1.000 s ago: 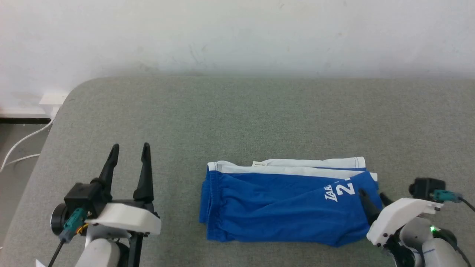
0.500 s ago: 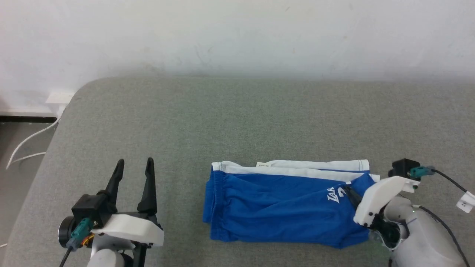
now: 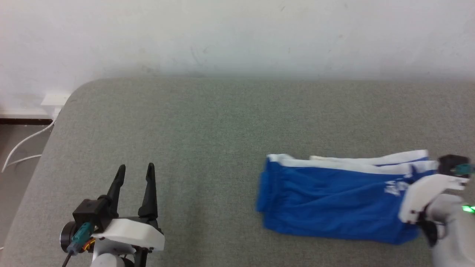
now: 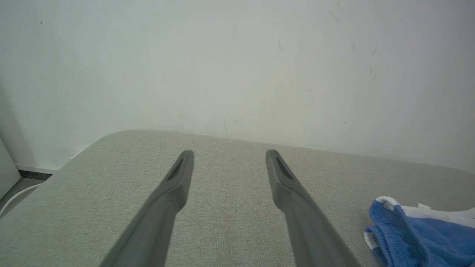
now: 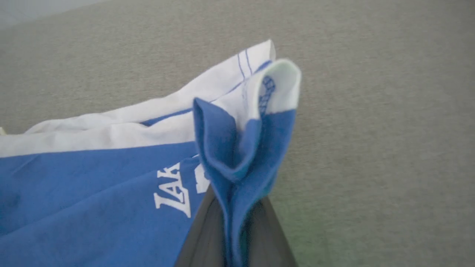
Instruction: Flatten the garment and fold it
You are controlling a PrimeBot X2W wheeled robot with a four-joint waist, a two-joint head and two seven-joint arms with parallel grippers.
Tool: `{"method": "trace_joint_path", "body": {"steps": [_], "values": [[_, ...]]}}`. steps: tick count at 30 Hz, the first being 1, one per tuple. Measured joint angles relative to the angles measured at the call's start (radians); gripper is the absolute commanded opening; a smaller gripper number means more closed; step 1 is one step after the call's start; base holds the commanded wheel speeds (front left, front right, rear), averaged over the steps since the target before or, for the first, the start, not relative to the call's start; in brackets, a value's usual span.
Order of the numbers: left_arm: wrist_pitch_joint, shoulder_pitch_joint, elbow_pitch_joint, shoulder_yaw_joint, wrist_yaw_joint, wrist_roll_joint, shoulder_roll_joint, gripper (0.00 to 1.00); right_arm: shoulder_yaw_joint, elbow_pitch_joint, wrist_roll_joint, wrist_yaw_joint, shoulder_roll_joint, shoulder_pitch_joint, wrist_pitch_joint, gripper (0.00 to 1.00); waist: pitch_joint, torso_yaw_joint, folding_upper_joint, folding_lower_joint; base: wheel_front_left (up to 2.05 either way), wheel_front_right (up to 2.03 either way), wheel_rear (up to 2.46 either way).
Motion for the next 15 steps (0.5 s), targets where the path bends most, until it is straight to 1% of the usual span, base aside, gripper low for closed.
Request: {"method": "trace_joint_path", "body": {"steps": [2, 4, 7, 9, 11, 15], "values": [[0.0, 0.0, 0.001, 0.004, -0.002, 0.0, -0.007, 1.0, -0.071, -0.1, -0.094, 0.0, -0.005, 0.03, 0.043, 0.0, 0.002, -0.001, 0.0, 0.0, 0.0, 0.0, 0.0], [0.0, 0.0, 0.003, 0.006, -0.008, 0.005, -0.012, 1.0, -0.124, -0.209, -0.161, 0.0, 0.004, 0.058, 0.089, 0.0, 0.005, -0.002, 0.0, 0.0, 0.0, 0.0, 0.0], [0.0, 0.0, 0.009, 0.008, -0.012, 0.01, -0.019, 1.0, -0.143, -0.362, -0.208, 0.0, 0.023, 0.093, 0.167, 0.0, 0.008, -0.001, 0.0, 0.0, 0.0, 0.0, 0.0], [0.0, 0.0, 0.013, 0.012, -0.02, 0.011, -0.021, 1.0, -0.108, -0.453, -0.201, 0.0, 0.032, 0.118, 0.221, 0.0, 0.008, -0.001, 0.0, 0.0, 0.0, 0.0, 0.0], [0.0, 0.0, 0.014, 0.015, -0.027, 0.013, -0.023, 1.0, -0.044, -0.544, -0.168, 0.0, 0.037, 0.149, 0.283, 0.0, 0.009, 0.001, 0.0, 0.0, 0.0, 0.0, 0.0], [0.0, -0.001, 0.021, 0.019, -0.036, 0.018, -0.028, 1.0, 0.137, -0.725, -0.029, 0.0, 0.04, 0.218, 0.403, 0.0, 0.009, 0.006, 0.0, 0.0, 0.0, 0.0, 0.0]]}}
